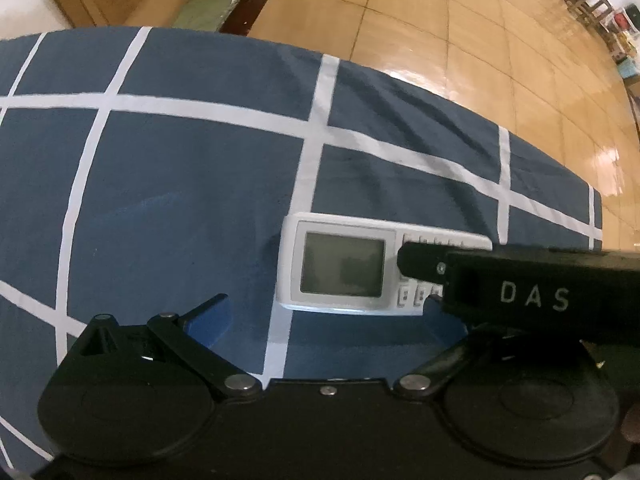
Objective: Organize objects
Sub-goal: 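Grasp the white GREE remote with the right gripper while the left gripper grips its other end, then lift the white remote with both grippers and carry it over the cardboard box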
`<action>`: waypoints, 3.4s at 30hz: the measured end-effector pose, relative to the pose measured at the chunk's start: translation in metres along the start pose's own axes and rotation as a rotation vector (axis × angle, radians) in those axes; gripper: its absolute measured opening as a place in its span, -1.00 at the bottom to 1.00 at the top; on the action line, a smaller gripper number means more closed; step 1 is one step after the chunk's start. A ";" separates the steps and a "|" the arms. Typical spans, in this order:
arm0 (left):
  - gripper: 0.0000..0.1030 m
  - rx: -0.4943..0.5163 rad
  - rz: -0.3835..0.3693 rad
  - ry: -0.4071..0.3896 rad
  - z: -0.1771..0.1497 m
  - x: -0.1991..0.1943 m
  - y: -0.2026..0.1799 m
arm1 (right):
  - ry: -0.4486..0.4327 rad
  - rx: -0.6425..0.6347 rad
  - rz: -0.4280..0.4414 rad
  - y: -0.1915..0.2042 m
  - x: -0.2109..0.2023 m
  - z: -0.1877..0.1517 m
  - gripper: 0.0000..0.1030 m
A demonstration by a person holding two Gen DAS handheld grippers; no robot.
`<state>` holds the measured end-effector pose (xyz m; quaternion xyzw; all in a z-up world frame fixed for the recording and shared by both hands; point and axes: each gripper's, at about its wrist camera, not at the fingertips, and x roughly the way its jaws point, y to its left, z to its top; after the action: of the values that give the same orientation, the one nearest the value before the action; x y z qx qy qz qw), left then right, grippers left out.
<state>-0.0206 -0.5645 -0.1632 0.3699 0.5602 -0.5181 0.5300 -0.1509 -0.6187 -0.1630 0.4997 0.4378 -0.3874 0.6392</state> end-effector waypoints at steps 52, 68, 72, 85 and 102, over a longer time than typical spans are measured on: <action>0.52 -0.361 0.046 -0.169 -0.067 -0.096 0.041 | 0.029 -0.402 0.128 0.094 -0.047 -0.016 0.37; 0.52 -0.639 0.122 -0.314 -0.194 -0.182 0.079 | 0.043 -0.713 0.228 0.177 -0.106 -0.112 0.37; 0.52 -0.709 0.134 -0.340 -0.230 -0.193 0.090 | 0.059 -0.792 0.247 0.198 -0.111 -0.144 0.37; 0.52 -0.937 0.188 -0.404 -0.340 -0.224 0.126 | 0.130 -1.040 0.315 0.257 -0.122 -0.249 0.37; 0.52 -1.164 0.175 -0.373 -0.460 -0.209 0.163 | 0.275 -1.246 0.310 0.292 -0.093 -0.370 0.37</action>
<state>0.0744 -0.0584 -0.0355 -0.0321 0.6165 -0.1379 0.7745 0.0280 -0.1926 -0.0311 0.1381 0.5811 0.1026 0.7955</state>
